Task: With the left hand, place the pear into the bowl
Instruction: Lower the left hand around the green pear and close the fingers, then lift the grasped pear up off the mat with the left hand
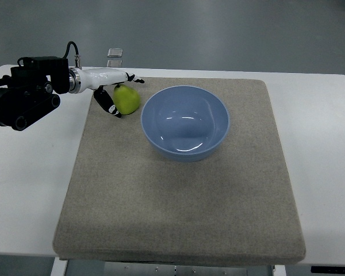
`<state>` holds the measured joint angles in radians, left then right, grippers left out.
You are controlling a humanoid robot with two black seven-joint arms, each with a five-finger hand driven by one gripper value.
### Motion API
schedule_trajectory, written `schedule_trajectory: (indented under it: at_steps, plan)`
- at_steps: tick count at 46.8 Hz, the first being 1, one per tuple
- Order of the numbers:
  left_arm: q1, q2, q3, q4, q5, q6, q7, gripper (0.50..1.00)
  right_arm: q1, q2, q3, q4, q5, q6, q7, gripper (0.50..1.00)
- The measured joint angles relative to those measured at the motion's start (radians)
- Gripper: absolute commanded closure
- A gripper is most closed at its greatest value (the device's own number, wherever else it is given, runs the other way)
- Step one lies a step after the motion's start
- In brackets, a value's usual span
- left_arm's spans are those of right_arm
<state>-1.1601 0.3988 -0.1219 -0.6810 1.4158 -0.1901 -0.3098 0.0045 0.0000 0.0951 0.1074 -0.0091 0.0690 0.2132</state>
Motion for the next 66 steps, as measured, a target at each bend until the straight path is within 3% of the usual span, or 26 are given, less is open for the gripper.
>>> schedule_trajectory:
  at_steps: [9, 13, 17, 18, 66]
  plan:
    - [0.016, 0.0, 0.001, 0.002, 0.001, 0.002, 0.0, 0.737, 0.0, 0.0, 0.0, 0.0, 0.0, 0.0, 0.0, 0.574]
    - [0.017, 0.0, 0.002, 0.002, 0.003, 0.004, 0.0, 0.827, 0.0, 0.0, 0.0, 0.0, 0.0, 0.0, 0.0, 0.574]
    - [0.018, -0.001, 0.003, 0.007, 0.004, 0.006, 0.001, 0.99, 0.0, 0.0, 0.0, 0.0, 0.0, 0.0, 0.0, 0.574]
    - [0.018, -0.001, 0.003, 0.007, 0.004, 0.006, 0.001, 1.0, 0.0, 0.0, 0.0, 0.0, 0.0, 0.0, 0.0, 0.574]
    - [-0.026, 0.003, -0.015, 0.027, -0.097, 0.006, 0.0, 1.0, 0.0, 0.0, 0.0, 0.0, 0.0, 0.0, 0.0, 0.574]
